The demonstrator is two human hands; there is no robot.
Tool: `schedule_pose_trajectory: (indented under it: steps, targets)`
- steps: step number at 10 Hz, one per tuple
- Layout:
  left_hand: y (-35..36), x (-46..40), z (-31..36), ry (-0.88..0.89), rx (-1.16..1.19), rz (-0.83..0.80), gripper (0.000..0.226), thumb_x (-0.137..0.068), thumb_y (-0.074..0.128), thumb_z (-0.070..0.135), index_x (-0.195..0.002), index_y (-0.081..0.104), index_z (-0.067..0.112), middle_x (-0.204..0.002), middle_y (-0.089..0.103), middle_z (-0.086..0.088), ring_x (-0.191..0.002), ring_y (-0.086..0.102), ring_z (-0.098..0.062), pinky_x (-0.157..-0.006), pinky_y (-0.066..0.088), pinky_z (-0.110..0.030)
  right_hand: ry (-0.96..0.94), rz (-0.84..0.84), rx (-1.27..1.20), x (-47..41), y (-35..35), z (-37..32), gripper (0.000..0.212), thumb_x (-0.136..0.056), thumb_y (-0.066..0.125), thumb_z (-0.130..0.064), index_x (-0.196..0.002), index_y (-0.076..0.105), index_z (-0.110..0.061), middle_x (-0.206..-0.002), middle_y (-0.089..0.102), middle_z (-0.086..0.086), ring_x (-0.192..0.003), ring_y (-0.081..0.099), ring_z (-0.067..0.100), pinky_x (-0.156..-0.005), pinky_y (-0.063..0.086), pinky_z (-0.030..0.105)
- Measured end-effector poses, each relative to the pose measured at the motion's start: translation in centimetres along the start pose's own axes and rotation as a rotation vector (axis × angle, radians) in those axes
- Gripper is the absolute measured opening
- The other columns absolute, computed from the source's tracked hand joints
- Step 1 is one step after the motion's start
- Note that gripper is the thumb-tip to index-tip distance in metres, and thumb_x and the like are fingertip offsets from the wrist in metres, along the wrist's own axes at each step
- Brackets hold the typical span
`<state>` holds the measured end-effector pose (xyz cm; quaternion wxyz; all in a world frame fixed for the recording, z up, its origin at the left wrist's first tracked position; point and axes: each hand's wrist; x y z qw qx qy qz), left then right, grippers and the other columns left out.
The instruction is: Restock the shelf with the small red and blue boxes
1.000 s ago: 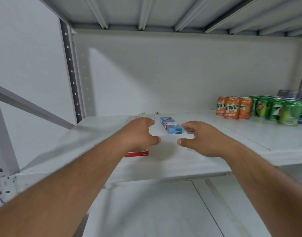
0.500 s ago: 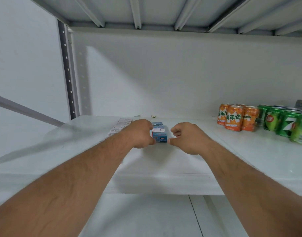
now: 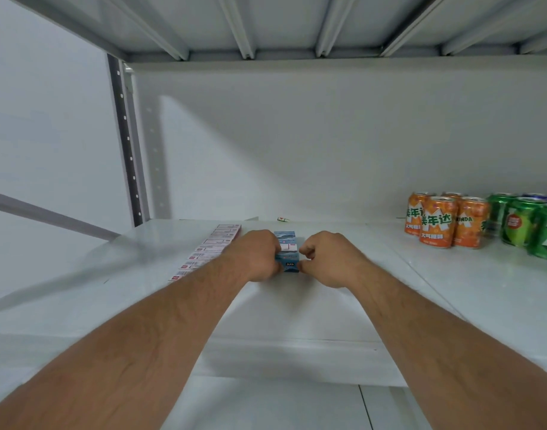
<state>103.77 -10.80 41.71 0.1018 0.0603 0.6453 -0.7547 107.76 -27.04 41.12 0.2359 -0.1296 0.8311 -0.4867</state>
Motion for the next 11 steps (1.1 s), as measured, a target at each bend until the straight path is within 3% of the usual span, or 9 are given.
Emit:
schedule_pose_trajectory:
  steps: [1, 2, 4, 5, 6, 7, 9, 10, 11]
  targets:
    - [0.5, -0.4, -0.2, 0.0, -0.007, 0.012, 0.004, -0.081, 0.064, 0.027, -0.077, 0.064, 0.027, -0.063, 0.049, 0.006, -0.072, 0.056, -0.024, -0.083, 0.051, -0.029, -0.003, -0.002, -0.004, -0.2, 0.7, 0.2, 0.015, -0.085, 0.072, -0.025, -0.099, 0.077, -0.024, -0.089, 0.067, -0.004, -0.086, 0.065, 0.021, -0.066, 0.044, 0.023]
    - [0.7, -0.9, -0.6, 0.001, -0.006, 0.028, 0.007, -0.08, 0.065, 0.029, -0.073, 0.064, 0.029, -0.062, 0.052, 0.005, -0.067, 0.054, -0.021, -0.093, 0.053, -0.036, 0.02, 0.015, -0.006, -0.5, 1.0, 0.3, 0.015, -0.085, 0.07, -0.023, -0.099, 0.077, -0.024, -0.097, 0.072, 0.0, -0.088, 0.067, 0.023, -0.065, 0.043, 0.023]
    - [0.7, -1.3, -0.8, 0.014, -0.001, 0.039, 0.014, -0.082, 0.065, 0.027, -0.091, 0.074, 0.022, -0.068, 0.055, 0.002, -0.073, 0.056, -0.022, -0.073, 0.056, -0.032, 0.039, 0.054, 0.023, -1.2, 1.5, 0.2, 0.016, -0.087, 0.066, -0.019, -0.097, 0.077, -0.022, -0.099, 0.073, 0.005, -0.088, 0.066, 0.026, -0.062, 0.04, 0.022]
    - [1.0, -1.5, -1.0, 0.012, 0.004, 0.047, 0.012, -0.082, 0.063, 0.026, -0.089, 0.073, 0.022, -0.073, 0.058, 0.002, -0.074, 0.056, -0.022, -0.078, 0.055, -0.033, 0.044, 0.07, 0.029, -1.4, 1.7, 0.2, 0.016, -0.087, 0.066, -0.02, -0.098, 0.077, -0.023, -0.1, 0.072, 0.005, -0.089, 0.066, 0.026, -0.064, 0.041, 0.023]
    - [1.3, -1.7, -1.1, 0.022, 0.014, 0.059, 0.017, -0.083, 0.063, 0.027, -0.095, 0.075, 0.023, -0.083, 0.064, 0.0, -0.076, 0.058, -0.021, -0.066, 0.047, -0.027, 0.044, 0.079, 0.025, -1.6, 1.8, 0.3, 0.018, -0.087, 0.065, -0.019, -0.1, 0.077, -0.022, -0.101, 0.072, 0.006, -0.09, 0.066, 0.026, -0.065, 0.042, 0.024]
    - [1.3, -1.7, -1.1, 0.025, 0.013, 0.056, 0.015, -0.084, 0.062, 0.026, -0.093, 0.074, 0.022, -0.081, 0.062, -0.001, -0.074, 0.056, -0.021, -0.06, 0.039, -0.025, 0.046, 0.076, 0.034, -1.7, 1.8, 0.3, 0.019, -0.088, 0.064, -0.016, -0.101, 0.077, -0.021, -0.101, 0.072, 0.006, -0.091, 0.066, 0.026, -0.067, 0.044, 0.024]
    - [1.5, -2.0, -1.3, 0.032, 0.023, 0.058, 0.012, -0.085, 0.062, 0.027, -0.091, 0.072, 0.024, -0.089, 0.064, 0.0, -0.078, 0.057, -0.021, -0.06, 0.039, -0.025, 0.033, 0.088, 0.003, -1.8, 2.2, 0.6, 0.017, -0.088, 0.065, -0.017, -0.099, 0.077, -0.02, -0.099, 0.073, 0.006, -0.091, 0.066, 0.026, -0.069, 0.047, 0.025]
    - [1.3, -1.8, -1.1, 0.048, -0.008, 0.058, 0.01, -0.085, 0.062, 0.029, -0.08, 0.061, 0.021, -0.096, 0.065, -0.005, -0.08, 0.056, -0.021, -0.063, 0.04, -0.027, 0.01, 0.09, 0.001, -1.7, 2.1, 0.6, 0.01, -0.088, 0.064, -0.019, -0.095, 0.072, -0.019, -0.098, 0.071, 0.004, -0.087, 0.065, 0.025, -0.064, 0.042, 0.023]
    - [1.2, -1.6, -1.2, -0.017, 0.056, 0.056, 0.032, -0.087, 0.063, 0.034, -0.115, 0.065, 0.019, -0.117, 0.064, -0.001, -0.102, 0.059, -0.021, -0.086, 0.051, -0.034, 0.022, 0.076, -0.014, -1.1, 1.7, 0.4, 0.02, -0.091, 0.064, -0.023, -0.11, 0.069, -0.024, -0.104, 0.067, 0.002, -0.092, 0.062, 0.024, -0.068, 0.043, 0.024]
Point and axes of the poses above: each hand's wrist, its own x-axis away from the middle knuckle, its own y-axis out of the palm, z = x × y
